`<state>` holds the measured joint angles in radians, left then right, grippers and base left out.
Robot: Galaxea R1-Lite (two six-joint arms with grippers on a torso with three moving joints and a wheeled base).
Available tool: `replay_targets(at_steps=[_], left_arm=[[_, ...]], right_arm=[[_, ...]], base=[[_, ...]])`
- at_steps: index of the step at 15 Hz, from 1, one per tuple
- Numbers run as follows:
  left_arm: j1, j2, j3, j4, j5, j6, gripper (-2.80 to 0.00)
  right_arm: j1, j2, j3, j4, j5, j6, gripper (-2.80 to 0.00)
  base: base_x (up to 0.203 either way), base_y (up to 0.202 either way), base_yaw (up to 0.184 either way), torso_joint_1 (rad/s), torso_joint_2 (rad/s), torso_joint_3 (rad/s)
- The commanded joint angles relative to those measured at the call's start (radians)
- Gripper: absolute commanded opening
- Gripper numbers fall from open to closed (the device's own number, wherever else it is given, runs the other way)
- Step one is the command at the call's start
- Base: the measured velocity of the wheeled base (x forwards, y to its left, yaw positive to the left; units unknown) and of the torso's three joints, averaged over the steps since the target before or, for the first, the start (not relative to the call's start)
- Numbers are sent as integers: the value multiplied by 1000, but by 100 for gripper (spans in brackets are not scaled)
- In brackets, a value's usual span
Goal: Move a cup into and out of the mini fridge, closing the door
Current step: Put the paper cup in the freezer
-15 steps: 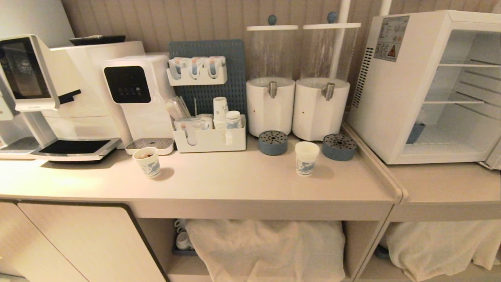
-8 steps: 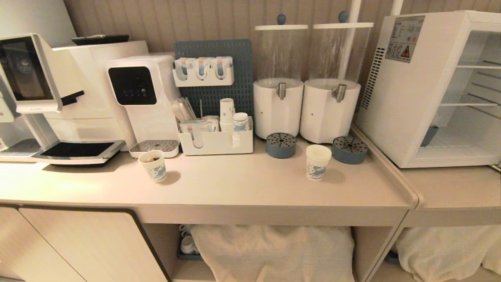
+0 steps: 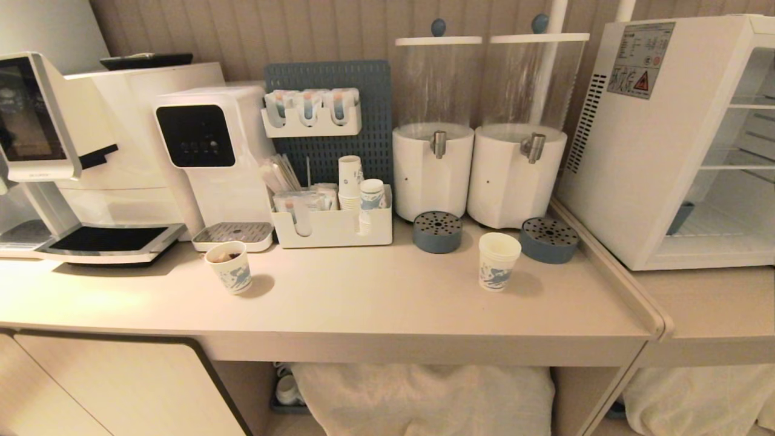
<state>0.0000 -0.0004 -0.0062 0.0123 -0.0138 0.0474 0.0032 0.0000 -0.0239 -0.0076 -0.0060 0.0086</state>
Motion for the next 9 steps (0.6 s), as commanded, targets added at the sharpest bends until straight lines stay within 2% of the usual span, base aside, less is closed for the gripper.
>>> replay_targets(at_steps=[1,3,4,7,9], left_arm=[[0,-3,0,0,0,0,-280],[0,-1,0,-2,2,-1,-280],[0,-1,0,-2,3,-3,-280],[0,-3,0,-2,3,-3,-280],[0,-3,0,-2,3,-3,-280]], right_arm=[[0,2,-67,11,0,6,-280],[0,33,-281,106,3,15,-280],[1,73,-405,150,6,29,0],[2,329,-669,211,14,101,0],[2,570,-813,216,9,168,0]], base=[[0,0,0,0,0,0],[0,0,0,0,0,0],[0,0,0,0,0,0],[0,0,0,0,0,0],[0,0,0,0,0,0]])
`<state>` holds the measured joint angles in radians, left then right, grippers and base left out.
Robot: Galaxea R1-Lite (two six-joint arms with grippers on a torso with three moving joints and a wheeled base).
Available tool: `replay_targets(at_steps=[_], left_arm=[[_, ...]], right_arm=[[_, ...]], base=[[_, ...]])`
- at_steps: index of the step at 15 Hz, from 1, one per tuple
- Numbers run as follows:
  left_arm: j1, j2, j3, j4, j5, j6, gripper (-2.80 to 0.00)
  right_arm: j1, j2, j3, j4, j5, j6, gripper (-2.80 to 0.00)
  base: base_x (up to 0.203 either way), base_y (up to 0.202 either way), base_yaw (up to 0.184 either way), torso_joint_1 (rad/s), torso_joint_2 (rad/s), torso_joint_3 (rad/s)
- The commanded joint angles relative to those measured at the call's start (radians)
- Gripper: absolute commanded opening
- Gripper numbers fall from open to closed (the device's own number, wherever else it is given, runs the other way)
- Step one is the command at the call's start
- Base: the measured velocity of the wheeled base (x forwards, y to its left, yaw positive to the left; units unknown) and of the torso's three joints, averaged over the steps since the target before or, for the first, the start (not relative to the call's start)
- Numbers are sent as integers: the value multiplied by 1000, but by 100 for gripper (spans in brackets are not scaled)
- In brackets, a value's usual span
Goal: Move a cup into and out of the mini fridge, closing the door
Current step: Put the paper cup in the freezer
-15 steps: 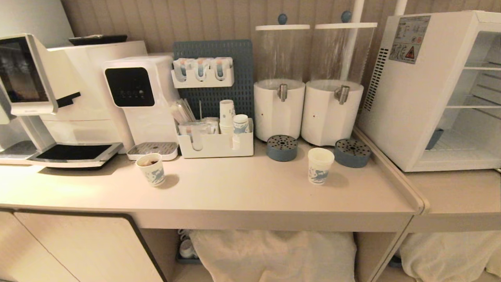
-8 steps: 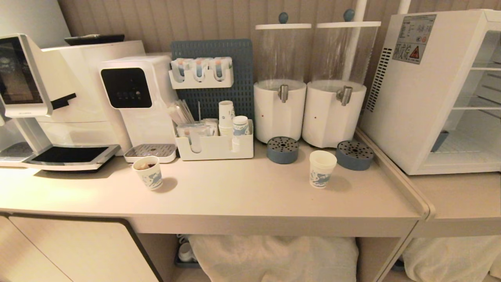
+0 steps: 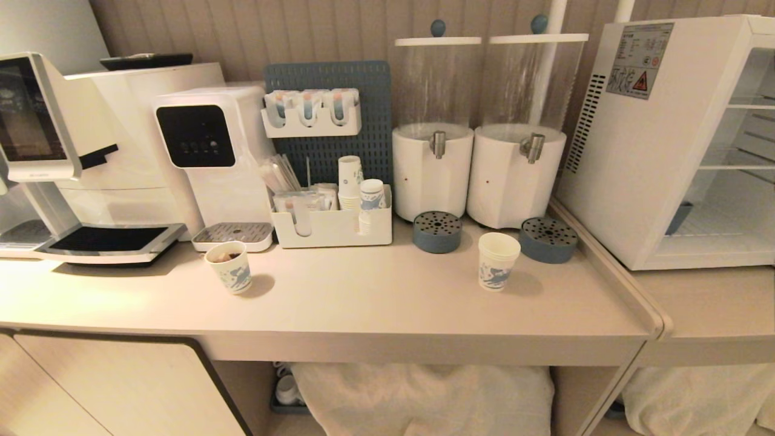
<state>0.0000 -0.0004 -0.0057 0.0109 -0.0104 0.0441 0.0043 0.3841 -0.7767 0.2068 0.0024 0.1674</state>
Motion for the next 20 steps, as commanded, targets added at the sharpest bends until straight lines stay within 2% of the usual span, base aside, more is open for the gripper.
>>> replay_targets(at_steps=[1,4,5,6,7,8,10,11,13,14,16,18,19,20], left_arm=[[0,-3,0,1,0,2,-280],[0,-3,0,1,0,2,-280],[1,-3,0,1,0,2,-280],[0,-3,0,1,0,2,-280],[1,-3,0,1,0,2,-280],[0,-3,0,1,0,2,-280],[1,-3,0,1,0,2,-280],[0,-3,0,1,0,3,-280],[1,-3,0,1,0,2,-280],[0,-3,0,1,0,2,-280],[1,-3,0,1,0,3,-280],[0,-3,1,0,0,7,-280],[0,-3,1,0,0,8,-280],[0,-1,1,0,0,8,-280]], right_arm=[[0,300,-131,4,-1,43,0],[0,673,-273,28,31,119,0],[-1,774,-288,27,85,132,0],[-11,873,-276,-2,198,123,0],[-27,957,-233,-68,317,82,0],[-40,1028,-154,-169,400,24,0],[-55,1140,-16,-396,496,-81,0],[-57,1212,49,-532,512,-129,0],[-60,1380,164,-887,532,-200,0],[-60,1475,211,-1088,536,-219,0],[-37,1659,274,-1390,525,-243,0],[20,1794,299,-1586,439,-273,0],[62,1825,291,-1640,358,-297,0],[93,1833,276,-1676,320,-319,0]], base=[[0,0,0,0,0,0],[0,0,0,0,0,0],[0,0,0,0,0,0],[0,0,0,0,0,0],[0,0,0,0,0,0],[0,0,0,0,0,0],[0,0,0,0,0,0],[0,0,0,0,0,0],[0,0,0,0,0,0],[0,0,0,0,0,0],[0,0,0,0,0,0],[0,0,0,0,0,0],[0,0,0,0,0,0],[0,0,0,0,0,0]])
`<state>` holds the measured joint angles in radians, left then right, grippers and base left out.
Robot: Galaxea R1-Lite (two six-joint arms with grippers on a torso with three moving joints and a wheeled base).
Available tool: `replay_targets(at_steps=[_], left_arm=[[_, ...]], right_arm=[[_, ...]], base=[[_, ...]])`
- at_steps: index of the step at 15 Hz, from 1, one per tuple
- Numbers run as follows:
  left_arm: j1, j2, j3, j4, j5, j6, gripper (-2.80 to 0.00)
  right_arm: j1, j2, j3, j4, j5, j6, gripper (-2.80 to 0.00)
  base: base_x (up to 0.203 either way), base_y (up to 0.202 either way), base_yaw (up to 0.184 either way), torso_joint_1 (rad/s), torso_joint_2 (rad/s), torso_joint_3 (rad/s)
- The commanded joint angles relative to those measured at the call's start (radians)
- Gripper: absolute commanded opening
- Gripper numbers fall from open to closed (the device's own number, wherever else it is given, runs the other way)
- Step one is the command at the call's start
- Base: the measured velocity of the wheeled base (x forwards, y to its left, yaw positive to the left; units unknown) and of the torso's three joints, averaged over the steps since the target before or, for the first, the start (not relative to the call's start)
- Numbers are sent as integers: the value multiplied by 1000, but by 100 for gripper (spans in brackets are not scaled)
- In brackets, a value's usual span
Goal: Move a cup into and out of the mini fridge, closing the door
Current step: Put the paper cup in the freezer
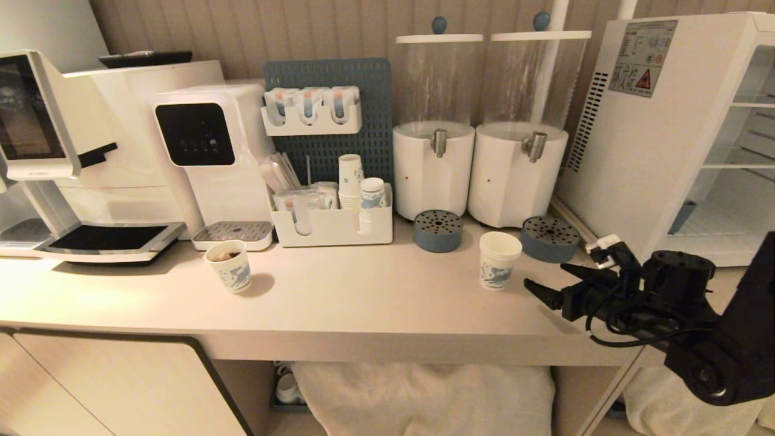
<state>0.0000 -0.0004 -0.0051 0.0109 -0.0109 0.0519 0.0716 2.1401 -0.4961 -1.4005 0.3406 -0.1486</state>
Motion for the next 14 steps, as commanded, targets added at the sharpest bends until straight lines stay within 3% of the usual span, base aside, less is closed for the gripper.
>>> replay_targets(at_steps=[1,4,8,14], left_arm=[[0,-1,1,0,0,0,-280],[2,-1,1,0,2,0,-280],[0,-1,1,0,3,-1,-280],[0,-1,1,0,3,-3,-280]], right_arm=[[47,79,-12,-80,-26,-8,0],[101,129,-94,-82,-71,-8,0],[108,184,-244,-1,-79,-25,0],[121,182,-345,97,-75,-32,0]], base=[[0,0,0,0,0,0],[0,0,0,0,0,0],[0,0,0,0,0,0],[0,0,0,0,0,0]])
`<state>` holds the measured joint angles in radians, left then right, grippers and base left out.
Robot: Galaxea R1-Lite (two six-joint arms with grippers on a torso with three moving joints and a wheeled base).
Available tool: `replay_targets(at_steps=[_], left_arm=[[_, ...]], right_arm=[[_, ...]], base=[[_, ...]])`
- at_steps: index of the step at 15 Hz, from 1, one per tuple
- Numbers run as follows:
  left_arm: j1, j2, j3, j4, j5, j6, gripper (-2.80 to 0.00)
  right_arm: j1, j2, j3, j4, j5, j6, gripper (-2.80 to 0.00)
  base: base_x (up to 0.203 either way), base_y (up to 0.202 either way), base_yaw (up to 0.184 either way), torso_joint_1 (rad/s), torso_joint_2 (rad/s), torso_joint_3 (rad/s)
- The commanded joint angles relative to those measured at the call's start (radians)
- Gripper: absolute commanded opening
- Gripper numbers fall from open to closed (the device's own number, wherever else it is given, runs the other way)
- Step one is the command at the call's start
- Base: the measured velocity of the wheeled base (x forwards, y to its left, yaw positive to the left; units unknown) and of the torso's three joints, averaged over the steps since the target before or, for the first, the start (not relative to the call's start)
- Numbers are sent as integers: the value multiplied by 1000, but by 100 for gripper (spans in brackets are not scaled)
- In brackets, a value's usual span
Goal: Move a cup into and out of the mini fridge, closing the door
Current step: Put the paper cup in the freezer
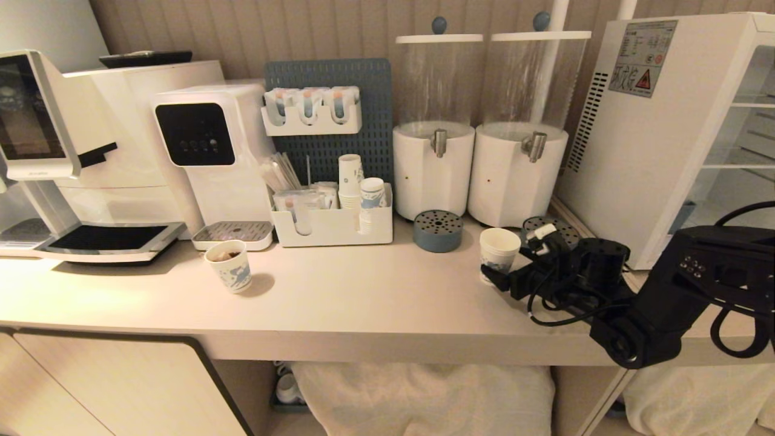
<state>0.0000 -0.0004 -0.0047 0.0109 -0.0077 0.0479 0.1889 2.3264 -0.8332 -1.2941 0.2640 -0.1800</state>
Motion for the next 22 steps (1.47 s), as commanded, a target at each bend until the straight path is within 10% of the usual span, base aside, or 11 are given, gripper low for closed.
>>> replay_targets(at_steps=[1,2,3,10,15,22], left_arm=[[0,-1,0,0,0,0,-280],[1,-1,0,0,0,0,-280],[0,-1,0,0,0,0,-280],[2,-1,0,-2,0,0,-280],[0,-1,0,-2,0,-1,-280],[2,-1,2,-5,2,-22,-280]], right_arm=[[9,-6,-23,10,3,-1,0],[12,-8,-41,26,3,-1,0],[17,-16,-52,55,3,0,-280],[17,-152,65,90,6,9,-280],[16,-729,307,228,-1,12,-280],[10,-1741,138,1362,-276,194,-280]], base=[[0,0,0,0,0,0],[0,0,0,0,0,0],[0,0,0,0,0,0],[0,0,0,0,0,0],[0,0,0,0,0,0],[0,0,0,0,0,0]])
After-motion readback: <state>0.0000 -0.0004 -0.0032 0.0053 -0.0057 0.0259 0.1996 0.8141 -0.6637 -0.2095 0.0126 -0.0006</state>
